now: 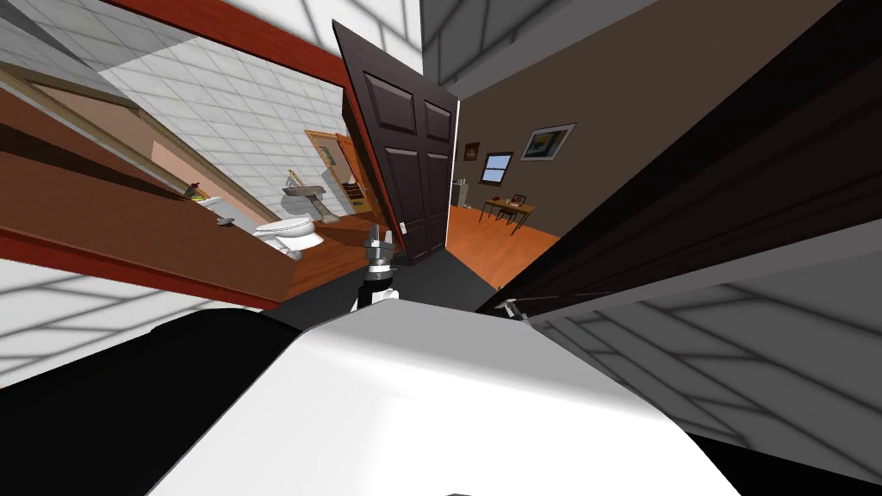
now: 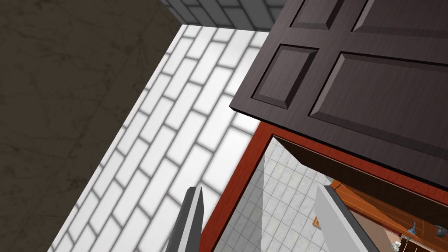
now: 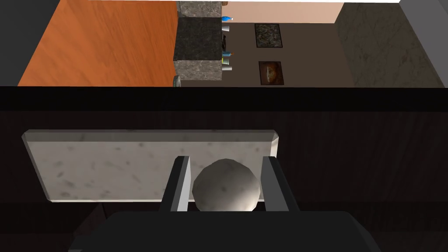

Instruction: Pull the door open

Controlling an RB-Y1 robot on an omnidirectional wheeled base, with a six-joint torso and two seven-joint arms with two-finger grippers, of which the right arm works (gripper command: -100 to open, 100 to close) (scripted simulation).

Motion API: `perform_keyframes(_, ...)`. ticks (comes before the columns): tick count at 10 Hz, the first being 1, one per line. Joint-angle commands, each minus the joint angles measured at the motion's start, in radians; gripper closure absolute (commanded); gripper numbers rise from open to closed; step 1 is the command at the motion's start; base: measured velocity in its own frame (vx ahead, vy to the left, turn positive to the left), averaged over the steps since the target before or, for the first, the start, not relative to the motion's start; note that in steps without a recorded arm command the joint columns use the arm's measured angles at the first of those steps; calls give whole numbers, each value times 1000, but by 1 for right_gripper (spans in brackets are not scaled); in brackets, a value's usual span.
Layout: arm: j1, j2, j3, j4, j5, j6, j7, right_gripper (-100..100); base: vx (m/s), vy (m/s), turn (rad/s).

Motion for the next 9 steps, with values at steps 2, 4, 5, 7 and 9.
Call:
perform_keyframes(2,-15,-8,-5,30,-2,-16,7,100,-76,-32,0)
perform_keyframes(4,-13,-2,-3,32,6,-15,6,100,-61,-26,65)
perform_keyframes(5,-14,-2,-5,34,7,-16,6,100,-156,-86,172)
perform_keyframes(7,-19,-4,-11,42,13,-21,6,100,-164,-72,155)
perform_keyframes(9,-23,-6,-16,49,17,-26,7,100,-179,-72,125)
